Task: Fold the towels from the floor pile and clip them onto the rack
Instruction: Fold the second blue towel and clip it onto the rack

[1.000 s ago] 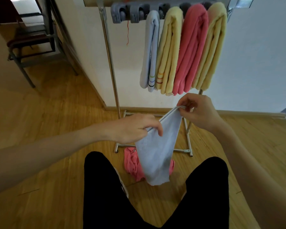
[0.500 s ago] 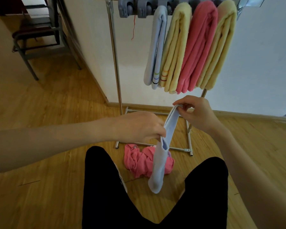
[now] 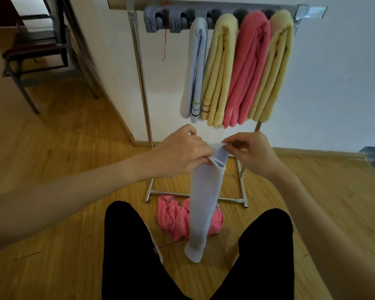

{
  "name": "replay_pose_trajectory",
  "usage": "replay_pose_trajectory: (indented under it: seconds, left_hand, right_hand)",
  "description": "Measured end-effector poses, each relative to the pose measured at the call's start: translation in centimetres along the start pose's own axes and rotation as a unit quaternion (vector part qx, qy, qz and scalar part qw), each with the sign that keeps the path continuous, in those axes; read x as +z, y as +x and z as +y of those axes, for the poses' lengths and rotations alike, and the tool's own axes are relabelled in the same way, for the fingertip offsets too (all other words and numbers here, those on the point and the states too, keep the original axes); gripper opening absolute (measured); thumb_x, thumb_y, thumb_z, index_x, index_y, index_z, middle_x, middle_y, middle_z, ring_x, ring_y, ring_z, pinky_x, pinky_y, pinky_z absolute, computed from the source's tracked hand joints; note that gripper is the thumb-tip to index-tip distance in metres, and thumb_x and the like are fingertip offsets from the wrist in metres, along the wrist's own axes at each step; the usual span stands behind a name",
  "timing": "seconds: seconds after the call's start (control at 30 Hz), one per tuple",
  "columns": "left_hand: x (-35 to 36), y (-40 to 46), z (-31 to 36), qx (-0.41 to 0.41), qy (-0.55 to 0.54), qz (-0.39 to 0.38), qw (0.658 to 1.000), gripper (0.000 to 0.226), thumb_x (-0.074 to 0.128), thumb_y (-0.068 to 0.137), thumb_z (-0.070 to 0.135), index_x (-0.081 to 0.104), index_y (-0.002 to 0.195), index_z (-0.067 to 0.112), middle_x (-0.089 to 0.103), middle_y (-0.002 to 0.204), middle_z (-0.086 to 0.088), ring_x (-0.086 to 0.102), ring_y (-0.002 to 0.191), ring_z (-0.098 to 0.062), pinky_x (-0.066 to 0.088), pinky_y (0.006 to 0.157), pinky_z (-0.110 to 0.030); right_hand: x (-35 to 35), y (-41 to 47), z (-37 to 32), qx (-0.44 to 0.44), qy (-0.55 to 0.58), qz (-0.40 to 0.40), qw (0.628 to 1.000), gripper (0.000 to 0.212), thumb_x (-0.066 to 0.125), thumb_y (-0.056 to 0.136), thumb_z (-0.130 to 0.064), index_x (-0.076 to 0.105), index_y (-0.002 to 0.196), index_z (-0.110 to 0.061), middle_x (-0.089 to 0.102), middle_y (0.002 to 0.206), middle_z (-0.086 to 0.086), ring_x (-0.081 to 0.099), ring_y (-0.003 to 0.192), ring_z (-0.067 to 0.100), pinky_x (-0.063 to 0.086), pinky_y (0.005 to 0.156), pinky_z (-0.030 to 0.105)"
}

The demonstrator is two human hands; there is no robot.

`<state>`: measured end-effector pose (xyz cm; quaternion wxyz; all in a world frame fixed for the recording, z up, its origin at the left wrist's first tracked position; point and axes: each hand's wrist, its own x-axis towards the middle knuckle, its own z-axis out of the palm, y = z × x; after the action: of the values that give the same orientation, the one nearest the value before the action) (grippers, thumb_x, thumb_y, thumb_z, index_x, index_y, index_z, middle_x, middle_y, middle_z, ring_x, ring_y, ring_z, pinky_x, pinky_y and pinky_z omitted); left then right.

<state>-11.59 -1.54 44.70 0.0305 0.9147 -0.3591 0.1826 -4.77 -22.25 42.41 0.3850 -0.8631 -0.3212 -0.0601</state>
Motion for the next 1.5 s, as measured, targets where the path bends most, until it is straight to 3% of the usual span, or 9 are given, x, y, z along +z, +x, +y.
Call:
replay_pose_trajectory:
  seconds: [0.27,0.47,0.63,0.77,0.93,1.1,1.2,1.33,1.5]
  left_hand:
    - [2.1,0.3,0.8,-0.123,-0.063,0.088,0.987,0.036,0.044,0.094,0.047,0.066,0.086,0.020,0.066,0.071,0.007,0.050,0.061,-0.010,0.034,0.074,-0.032]
    - [2.6,0.2,0.7,-0.170,-0.047,0.106,0.979,0.047,0.035,0.095,0.052,0.067,0.082,0.020,0.065,0.069,0.008,0.051,0.061,-0.011,0.031,0.074,-0.028]
    - [2.3,0.7,0.7,-0.201,-0.030,0.146,0.968,0.044,0.038,0.094,0.049,0.067,0.081,0.019,0.064,0.068,0.009,0.049,0.060,-0.009,0.026,0.072,-0.025]
    - [1.6,1.7,0.5,-0.211,-0.060,0.181,0.959,0.031,0.051,0.094,0.042,0.069,0.082,0.020,0.065,0.068,0.008,0.049,0.059,-0.007,0.032,0.074,-0.026]
    - [-0.1,3.2,0.4,-0.188,-0.071,0.218,0.955,0.023,0.059,0.092,0.039,0.070,0.087,0.020,0.064,0.067,0.008,0.048,0.059,-0.006,0.029,0.074,-0.022]
    - [-1.3,3.4,-0.1,-0.146,-0.093,0.264,0.949,0.025,0.066,0.088,0.027,0.065,0.107,0.012,0.066,0.101,-0.001,0.054,0.093,-0.011,0.037,0.088,-0.025]
    - [0.4,1.5,-0.4,-0.196,-0.121,0.286,0.930,0.063,0.076,0.078,0.031,0.048,0.130,0.009,0.046,0.127,-0.005,0.044,0.118,-0.016,0.038,0.101,-0.023]
    - [5.5,-2.8,-0.2,-0.343,-0.250,0.193,0.885,0.091,0.085,0.066,0.037,0.034,0.139,0.017,0.042,0.129,0.002,0.044,0.115,-0.008,0.041,0.096,-0.018]
    - [11.9,-5.9,-0.1,-0.408,-0.407,0.038,0.816,0.061,0.084,0.068,0.032,0.058,0.121,0.019,0.065,0.110,0.007,0.060,0.100,-0.006,0.050,0.086,-0.031]
  right_hand:
    - [-0.3,-0.2,-1.1,-0.011,0.070,-0.028,0.997,0.014,0.067,0.086,-0.007,0.074,0.098,-0.008,0.073,0.088,0.002,0.067,0.080,0.007,0.053,0.073,0.017]
    - [-0.1,-0.5,-1.7,-0.014,0.131,-0.040,0.990,0.015,0.064,0.088,-0.005,0.073,0.099,-0.010,0.073,0.082,0.002,0.064,0.071,0.007,0.053,0.067,0.024]
    - [-0.1,-0.7,-1.4,-0.002,0.212,-0.042,0.976,0.023,0.063,0.087,0.000,0.069,0.109,-0.003,0.072,0.099,0.010,0.067,0.093,0.020,0.054,0.083,0.031]
    - [0.3,-0.6,-1.7,-0.040,0.187,0.021,0.981,0.031,0.072,0.080,0.000,0.067,0.110,-0.006,0.070,0.101,0.007,0.066,0.094,0.019,0.054,0.083,0.028]
    - [0.0,0.7,-2.3,-0.040,0.197,0.120,0.972,0.021,0.064,0.086,0.002,0.068,0.106,0.000,0.070,0.096,0.006,0.067,0.089,0.009,0.052,0.079,0.020]
    - [-0.7,3.2,-2.9,-0.036,0.188,0.169,0.967,0.020,0.062,0.085,0.004,0.068,0.104,-0.001,0.070,0.096,0.010,0.067,0.092,0.014,0.052,0.078,0.021]
    - [-0.2,3.6,-2.8,-0.018,0.206,0.140,0.968,0.021,0.061,0.086,0.003,0.069,0.104,-0.003,0.071,0.097,0.008,0.066,0.096,0.017,0.054,0.081,0.026]
    - [0.6,3.4,-2.7,0.023,0.235,0.139,0.962,0.020,0.061,0.087,-0.001,0.070,0.103,-0.010,0.071,0.095,0.001,0.066,0.096,0.016,0.055,0.078,0.028]
    - [1.4,3.3,-3.4,0.037,0.239,0.120,0.963,0.020,0.061,0.087,-0.001,0.070,0.103,-0.010,0.072,0.097,0.001,0.066,0.098,0.018,0.057,0.082,0.038]
